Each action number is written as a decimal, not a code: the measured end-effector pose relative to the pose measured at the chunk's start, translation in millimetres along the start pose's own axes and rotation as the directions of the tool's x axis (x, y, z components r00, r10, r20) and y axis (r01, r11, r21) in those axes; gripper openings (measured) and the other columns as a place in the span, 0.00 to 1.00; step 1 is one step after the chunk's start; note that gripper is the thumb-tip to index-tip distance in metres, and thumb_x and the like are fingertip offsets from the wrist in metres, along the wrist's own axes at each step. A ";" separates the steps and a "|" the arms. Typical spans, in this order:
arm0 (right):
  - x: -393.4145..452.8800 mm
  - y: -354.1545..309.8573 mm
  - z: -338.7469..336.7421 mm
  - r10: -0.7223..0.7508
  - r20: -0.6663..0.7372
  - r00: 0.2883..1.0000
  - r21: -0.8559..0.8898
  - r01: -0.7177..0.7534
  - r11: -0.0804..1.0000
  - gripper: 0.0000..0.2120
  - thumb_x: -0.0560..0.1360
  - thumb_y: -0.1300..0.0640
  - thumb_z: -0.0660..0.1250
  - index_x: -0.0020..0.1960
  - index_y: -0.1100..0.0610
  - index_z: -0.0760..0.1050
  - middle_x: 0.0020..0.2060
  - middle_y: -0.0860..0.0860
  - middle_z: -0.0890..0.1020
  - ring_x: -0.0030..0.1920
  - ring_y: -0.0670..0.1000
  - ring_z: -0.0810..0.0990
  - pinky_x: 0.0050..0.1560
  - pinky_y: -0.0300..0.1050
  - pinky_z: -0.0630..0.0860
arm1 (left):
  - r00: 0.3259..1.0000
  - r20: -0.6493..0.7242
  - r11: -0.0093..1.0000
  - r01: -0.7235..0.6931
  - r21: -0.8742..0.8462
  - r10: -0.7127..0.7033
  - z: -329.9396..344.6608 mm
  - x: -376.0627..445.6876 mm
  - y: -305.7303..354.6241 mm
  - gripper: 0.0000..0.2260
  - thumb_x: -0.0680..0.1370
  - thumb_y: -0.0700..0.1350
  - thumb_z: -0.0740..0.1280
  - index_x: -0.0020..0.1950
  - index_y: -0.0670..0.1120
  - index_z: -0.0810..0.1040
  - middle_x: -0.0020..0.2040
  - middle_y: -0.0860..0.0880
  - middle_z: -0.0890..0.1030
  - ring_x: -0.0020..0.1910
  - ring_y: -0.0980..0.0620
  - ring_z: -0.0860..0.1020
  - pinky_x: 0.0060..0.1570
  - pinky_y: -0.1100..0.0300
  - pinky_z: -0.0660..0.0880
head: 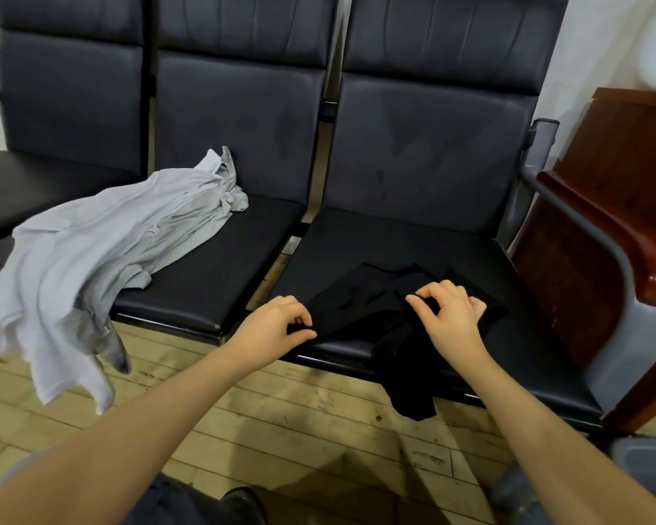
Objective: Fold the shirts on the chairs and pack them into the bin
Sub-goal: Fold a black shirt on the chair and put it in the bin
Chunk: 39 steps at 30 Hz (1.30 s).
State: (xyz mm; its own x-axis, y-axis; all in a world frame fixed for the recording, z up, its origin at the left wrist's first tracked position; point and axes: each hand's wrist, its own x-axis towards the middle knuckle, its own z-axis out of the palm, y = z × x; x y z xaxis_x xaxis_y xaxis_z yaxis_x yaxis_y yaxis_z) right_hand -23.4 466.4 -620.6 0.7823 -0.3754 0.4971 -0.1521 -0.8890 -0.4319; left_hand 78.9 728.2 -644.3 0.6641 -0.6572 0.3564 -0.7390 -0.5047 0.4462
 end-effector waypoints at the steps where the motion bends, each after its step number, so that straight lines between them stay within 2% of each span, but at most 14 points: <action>1: 0.0 0.3 -0.6 0.000 0.001 1.000 0.001 0.000 1.000 0.07 0.77 0.49 0.66 0.45 0.52 0.78 0.42 0.44 0.73 0.47 0.45 0.69 0.51 0.39 0.50 | 1.000 -0.004 0.999 -0.021 0.050 0.021 -0.3 -1.2 -0.4 0.09 0.74 0.51 0.71 0.50 0.48 0.80 0.47 0.55 0.77 0.48 0.56 0.73 0.51 0.59 0.73; 4: -0.5 1.5 -0.5 -0.003 0.005 1.000 0.004 0.003 1.000 0.06 0.77 0.49 0.66 0.45 0.51 0.78 0.41 0.43 0.73 0.47 0.45 0.69 0.51 0.39 0.50 | 0.992 -0.015 0.971 -0.121 0.208 0.126 4.6 -5.8 -3.7 0.13 0.71 0.52 0.73 0.51 0.47 0.82 0.48 0.52 0.79 0.47 0.53 0.76 0.47 0.59 0.72; 7: -0.5 2.0 0.5 -0.004 0.005 1.000 0.013 0.004 1.000 0.07 0.77 0.49 0.66 0.45 0.51 0.78 0.40 0.43 0.72 0.46 0.45 0.69 0.50 0.40 0.50 | 0.989 -0.077 0.970 -0.110 0.216 0.129 11.0 -8.7 -5.5 0.12 0.70 0.49 0.75 0.50 0.46 0.83 0.46 0.52 0.79 0.46 0.51 0.77 0.44 0.58 0.72; 9: -0.4 1.0 1.2 -0.002 0.009 1.000 0.021 0.002 1.000 0.07 0.77 0.49 0.66 0.45 0.51 0.78 0.40 0.44 0.73 0.46 0.45 0.69 0.50 0.40 0.50 | 0.982 -0.108 0.967 -0.126 0.223 0.153 11.3 -8.5 -7.2 0.11 0.69 0.49 0.75 0.48 0.46 0.84 0.44 0.53 0.78 0.45 0.54 0.74 0.42 0.56 0.73; 12: -1.2 -0.5 2.1 -0.001 0.013 1.000 0.032 0.001 0.999 0.07 0.77 0.49 0.66 0.45 0.51 0.78 0.40 0.43 0.72 0.46 0.46 0.69 0.49 0.40 0.50 | 0.967 -0.036 0.912 -0.224 0.343 0.251 12.3 -9.7 -10.1 0.17 0.67 0.54 0.75 0.51 0.47 0.84 0.44 0.53 0.76 0.44 0.56 0.69 0.39 0.59 0.73; 15: -4.4 0.5 3.2 -0.012 0.026 1.000 0.033 0.011 0.999 0.07 0.77 0.49 0.66 0.45 0.51 0.78 0.39 0.43 0.72 0.46 0.45 0.69 0.49 0.39 0.50 | 0.962 -0.002 0.884 -0.249 0.395 0.272 17.7 -13.9 -10.0 0.24 0.64 0.57 0.77 0.55 0.46 0.83 0.47 0.51 0.75 0.45 0.55 0.68 0.39 0.61 0.74; 17: -6.0 1.8 3.4 -0.014 0.034 0.999 0.036 0.013 0.999 0.07 0.77 0.49 0.66 0.45 0.51 0.78 0.40 0.43 0.72 0.46 0.45 0.69 0.49 0.38 0.50 | 0.963 -0.016 0.897 -0.243 0.370 0.268 20.7 -14.2 -9.9 0.24 0.64 0.55 0.78 0.55 0.45 0.83 0.46 0.51 0.75 0.45 0.55 0.67 0.39 0.61 0.74; 20: -6.9 2.5 2.1 -0.010 0.042 0.999 0.044 0.008 0.999 0.06 0.77 0.49 0.66 0.45 0.51 0.77 0.41 0.44 0.74 0.46 0.46 0.70 0.50 0.39 0.50 | 0.967 -0.040 0.929 -0.230 0.290 0.252 19.5 -10.6 -13.7 0.18 0.68 0.48 0.77 0.55 0.46 0.83 0.46 0.51 0.76 0.45 0.55 0.68 0.40 0.58 0.74; 23: -7.5 1.3 -0.3 -0.008 0.045 0.999 0.045 0.006 0.999 0.06 0.77 0.50 0.66 0.45 0.51 0.78 0.41 0.43 0.73 0.47 0.46 0.70 0.50 0.39 0.50 | 0.972 -0.057 0.953 -0.210 0.217 0.228 14.5 -8.2 -12.5 0.11 0.73 0.49 0.70 0.53 0.47 0.84 0.45 0.52 0.77 0.43 0.52 0.74 0.39 0.55 0.75; 27: -6.6 -0.4 -7.7 -0.012 0.046 0.999 0.071 0.009 0.997 0.05 0.77 0.51 0.66 0.47 0.51 0.78 0.42 0.43 0.74 0.48 0.45 0.71 0.53 0.39 0.51 | 0.968 -0.130 0.967 -0.190 0.167 0.213 9.2 -2.7 -0.8 0.18 0.76 0.54 0.59 0.52 0.47 0.84 0.42 0.53 0.81 0.40 0.53 0.80 0.42 0.61 0.76; 31: -2.6 -5.2 -24.6 -0.055 0.074 0.996 0.181 0.041 0.983 0.06 0.78 0.53 0.64 0.51 0.50 0.80 0.44 0.45 0.76 0.49 0.44 0.72 0.55 0.37 0.53 | 0.964 -0.247 0.994 -0.105 -0.001 0.102 -6.0 12.9 19.3 0.19 0.77 0.55 0.59 0.57 0.46 0.82 0.38 0.51 0.81 0.38 0.52 0.80 0.42 0.59 0.77; 34: 4.1 -8.2 -44.3 -0.086 0.032 0.996 0.220 0.076 0.973 0.09 0.79 0.58 0.62 0.55 0.52 0.80 0.43 0.44 0.76 0.50 0.46 0.73 0.55 0.40 0.59 | 0.952 -0.305 0.988 -0.053 -0.148 0.005 -29.0 31.7 34.3 0.13 0.78 0.48 0.66 0.59 0.46 0.81 0.35 0.54 0.76 0.38 0.56 0.76 0.44 0.61 0.72; 36: 11.2 -10.7 -59.6 -0.084 -0.023 0.996 0.250 0.087 0.964 0.11 0.79 0.60 0.63 0.58 0.54 0.79 0.44 0.42 0.76 0.50 0.46 0.74 0.55 0.40 0.66 | 0.945 -0.328 0.985 -0.051 -0.164 -0.005 -46.7 46.3 43.6 0.11 0.78 0.45 0.66 0.60 0.47 0.81 0.33 0.57 0.73 0.36 0.60 0.73 0.44 0.63 0.68; 39: 25.9 -15.6 -82.4 -0.035 -0.109 0.993 0.266 0.063 0.962 0.11 0.78 0.61 0.65 0.59 0.58 0.78 0.49 0.48 0.80 0.47 0.45 0.76 0.51 0.37 0.69 | 0.940 -0.341 0.984 -0.082 -0.159 0.023 -72.4 71.2 59.1 0.11 0.79 0.46 0.65 0.59 0.47 0.81 0.35 0.57 0.74 0.37 0.60 0.73 0.45 0.62 0.69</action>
State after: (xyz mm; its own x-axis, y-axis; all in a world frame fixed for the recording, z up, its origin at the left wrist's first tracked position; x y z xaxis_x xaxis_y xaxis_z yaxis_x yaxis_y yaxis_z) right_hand -50.5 448.9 -539.0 0.7167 -0.3706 0.5908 0.0635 -0.8089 -0.5845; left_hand 90.7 692.0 -533.2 0.6456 -0.4385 0.6253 -0.7636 -0.3539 0.5401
